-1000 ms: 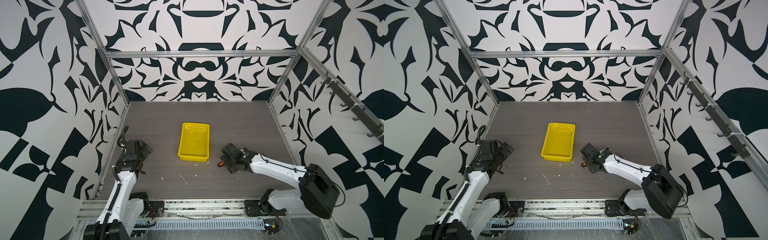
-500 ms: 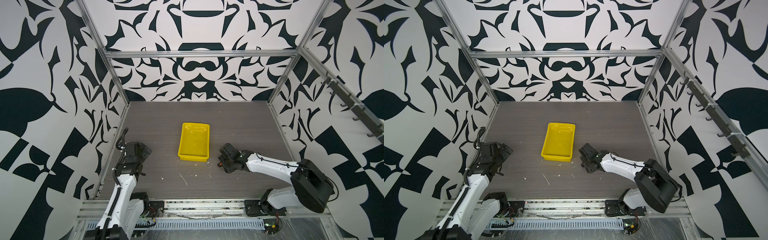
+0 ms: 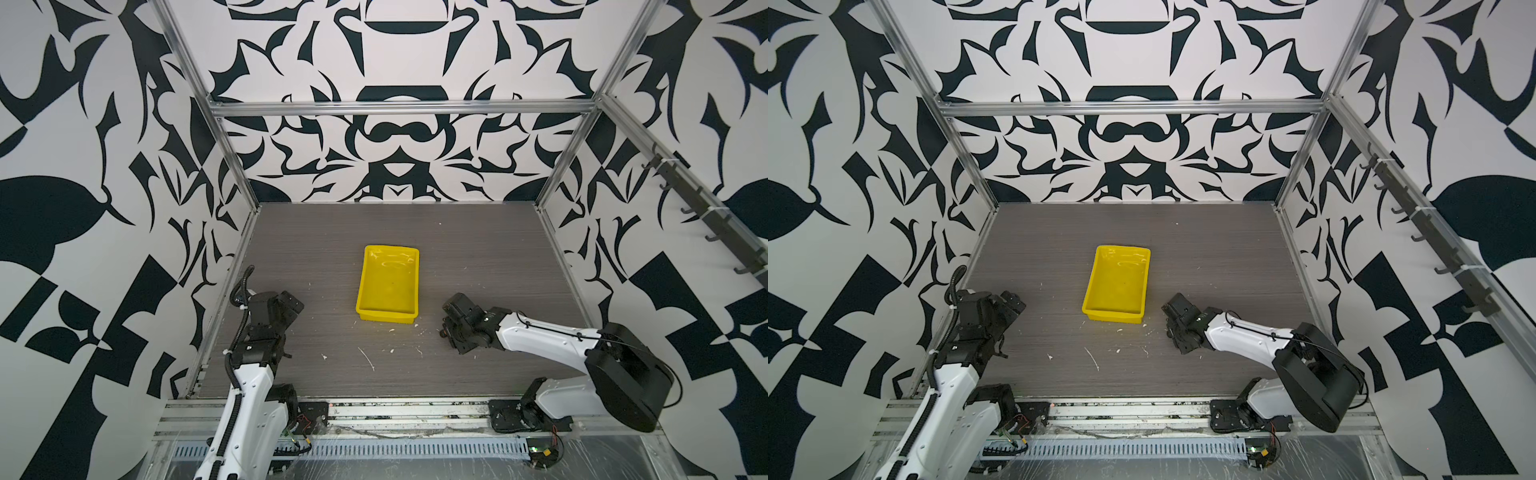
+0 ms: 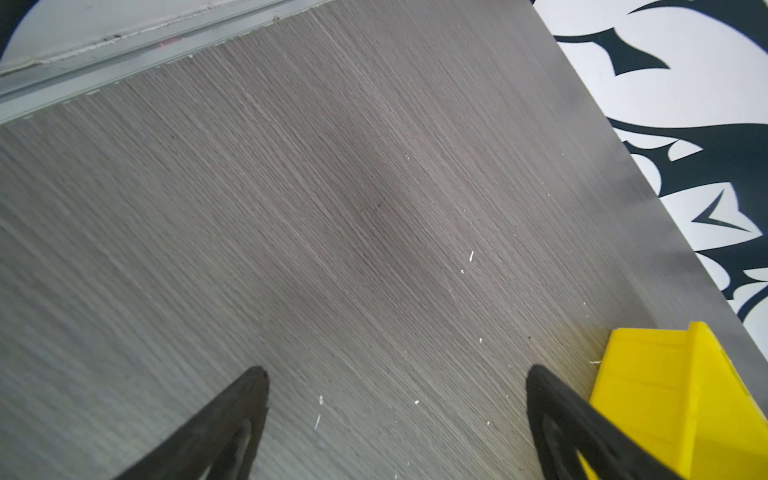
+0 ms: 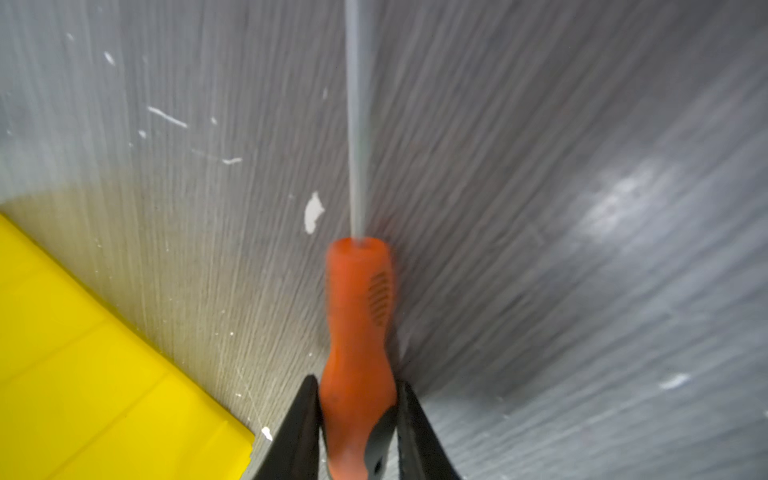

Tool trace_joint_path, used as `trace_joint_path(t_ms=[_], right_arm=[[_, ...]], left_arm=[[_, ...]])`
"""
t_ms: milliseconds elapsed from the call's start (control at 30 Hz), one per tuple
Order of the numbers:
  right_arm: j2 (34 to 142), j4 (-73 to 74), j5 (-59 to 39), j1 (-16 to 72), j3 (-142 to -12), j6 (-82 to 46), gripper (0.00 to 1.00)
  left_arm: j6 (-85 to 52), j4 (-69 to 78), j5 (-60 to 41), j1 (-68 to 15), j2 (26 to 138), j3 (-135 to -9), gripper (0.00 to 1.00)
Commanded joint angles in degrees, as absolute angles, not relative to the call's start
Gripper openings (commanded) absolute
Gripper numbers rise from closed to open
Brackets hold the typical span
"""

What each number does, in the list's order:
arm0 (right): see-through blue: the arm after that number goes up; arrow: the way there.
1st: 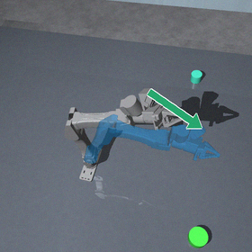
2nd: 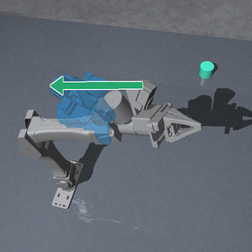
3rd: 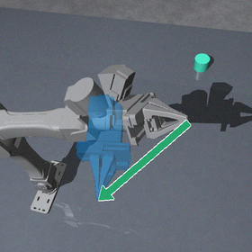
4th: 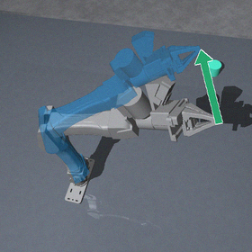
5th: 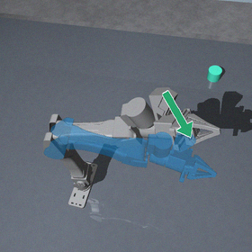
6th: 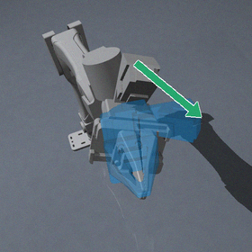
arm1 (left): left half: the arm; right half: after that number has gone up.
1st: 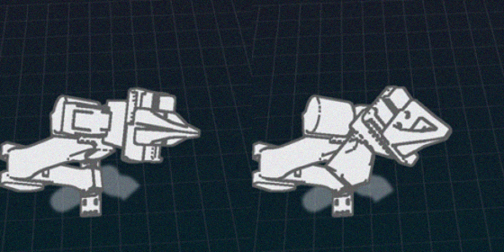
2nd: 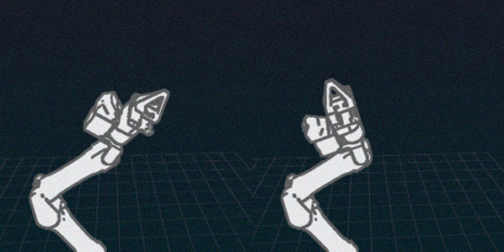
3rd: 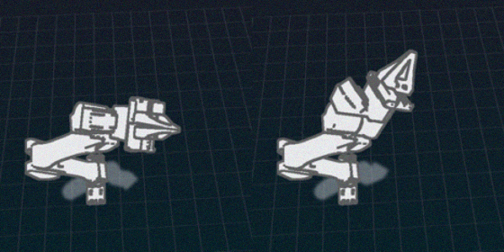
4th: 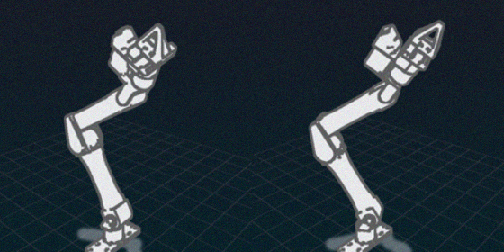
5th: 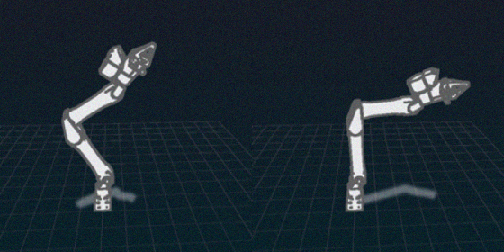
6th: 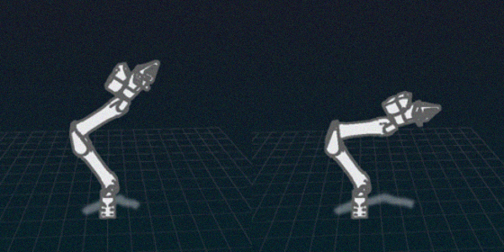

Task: Put the screwdriver in the bin
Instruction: 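Close the right gripper on the orange screwdriver handle, then lift the screwdriver with the right gripper and carry it over the yellow bin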

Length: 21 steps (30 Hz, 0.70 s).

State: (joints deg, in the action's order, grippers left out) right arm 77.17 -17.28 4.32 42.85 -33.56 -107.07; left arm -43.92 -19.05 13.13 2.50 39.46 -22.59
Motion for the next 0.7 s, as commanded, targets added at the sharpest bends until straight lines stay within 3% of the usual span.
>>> trace_joint_path(t_ms=[0,367,667], right_arm=[[75.3,-20.1,6.5,43.1,-32.1,-108.3,0.20],[72.5,-26.2,10.5,43.2,-34.8,-103.9,0.19],[78.5,-39.4,25.5,51.1,-52.0,-99.3,0.17]], left_arm=[[-45.1,-18.1,13.2,2.7,38.4,-21.5,0.99],[-44.7,-17.7,12.8,2.7,39.7,-21.6,1.00],[-44.6,-17.7,13.0,2.7,41.1,-22.1,0.99]])
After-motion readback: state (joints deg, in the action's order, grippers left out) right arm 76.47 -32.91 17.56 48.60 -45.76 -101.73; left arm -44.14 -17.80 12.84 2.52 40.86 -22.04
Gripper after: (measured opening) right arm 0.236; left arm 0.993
